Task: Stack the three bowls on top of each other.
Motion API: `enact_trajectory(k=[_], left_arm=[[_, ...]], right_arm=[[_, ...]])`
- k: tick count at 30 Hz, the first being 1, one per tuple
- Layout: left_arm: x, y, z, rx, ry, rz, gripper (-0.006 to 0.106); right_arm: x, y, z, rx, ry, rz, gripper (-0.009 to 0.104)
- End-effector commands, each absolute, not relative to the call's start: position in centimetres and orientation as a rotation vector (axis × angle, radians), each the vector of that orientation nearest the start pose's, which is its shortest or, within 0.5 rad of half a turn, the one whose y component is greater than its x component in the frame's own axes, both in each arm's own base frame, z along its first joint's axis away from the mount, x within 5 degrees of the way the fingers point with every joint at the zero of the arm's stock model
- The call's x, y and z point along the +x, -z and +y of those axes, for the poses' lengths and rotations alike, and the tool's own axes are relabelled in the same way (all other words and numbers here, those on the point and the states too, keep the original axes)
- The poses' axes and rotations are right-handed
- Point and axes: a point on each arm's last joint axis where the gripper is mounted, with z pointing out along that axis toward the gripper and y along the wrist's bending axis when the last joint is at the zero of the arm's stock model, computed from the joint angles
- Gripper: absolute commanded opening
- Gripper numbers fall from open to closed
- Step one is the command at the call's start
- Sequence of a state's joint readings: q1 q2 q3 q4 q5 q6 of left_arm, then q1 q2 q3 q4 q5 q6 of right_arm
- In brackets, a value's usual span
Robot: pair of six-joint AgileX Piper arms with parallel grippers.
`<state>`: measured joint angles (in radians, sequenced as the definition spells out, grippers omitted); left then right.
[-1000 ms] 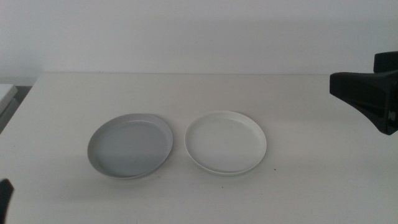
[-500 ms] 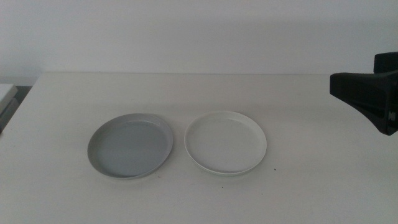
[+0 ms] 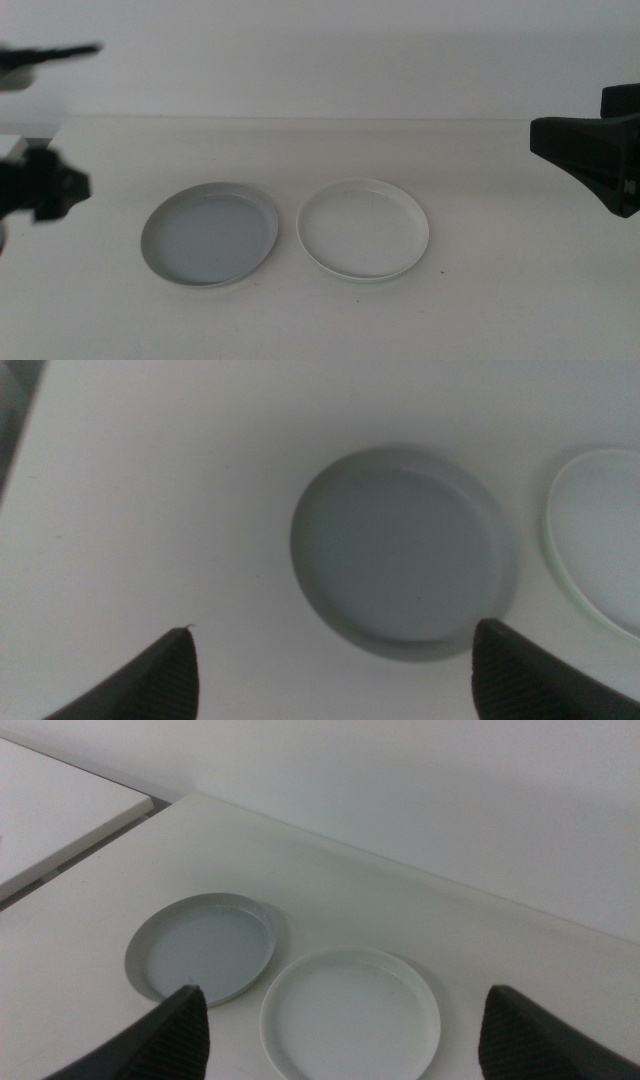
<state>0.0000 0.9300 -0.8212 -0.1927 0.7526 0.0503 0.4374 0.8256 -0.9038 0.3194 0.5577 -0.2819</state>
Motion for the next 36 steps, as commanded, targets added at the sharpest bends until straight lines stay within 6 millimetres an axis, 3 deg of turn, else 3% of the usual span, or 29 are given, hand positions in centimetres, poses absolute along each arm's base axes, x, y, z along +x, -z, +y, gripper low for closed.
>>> enact_trajectory(k=[1, 4, 9, 15, 23, 28, 33, 36], left_arm=[[21.0, -32.3, -1.3, -0.034, 0.217, 2.405, 0.094], [24.9, -32.0, -1.6, 0.015, 0.241, 2.510, 0.094], [30.5, -29.7, -1.7, 0.071, 0.255, 2.621, 0.094], [35.0, -25.9, -1.3, 0.057, 0.247, 2.720, 0.094], [37.0, -20.0, -1.0, 0.040, 0.251, 2.884, 0.093], [37.6, -16.9, -1.1, 0.016, 0.278, 2.964, 0.087], [37.7, -15.0, -1.1, 0.007, 0.291, 3.020, 0.071], [37.7, -15.0, -1.1, 0.009, 0.294, 3.026, 0.052]], right_arm=[[14.1, -38.7, 8.3, -0.545, -0.446, 1.880, 0.082], [14.1, -38.7, 8.3, -0.545, -0.446, 1.880, 0.082], [14.1, -38.7, 8.3, -0.545, -0.446, 1.880, 0.082], [14.1, -38.7, 8.3, -0.545, -0.446, 1.880, 0.082], [14.1, -38.7, 8.3, -0.545, -0.446, 1.880, 0.082], [14.1, -38.7, 8.3, -0.545, -0.446, 1.880, 0.082], [14.1, -38.7, 8.3, -0.545, -0.446, 1.880, 0.082], [14.1, -38.7, 8.3, -0.545, -0.446, 1.880, 0.082]])
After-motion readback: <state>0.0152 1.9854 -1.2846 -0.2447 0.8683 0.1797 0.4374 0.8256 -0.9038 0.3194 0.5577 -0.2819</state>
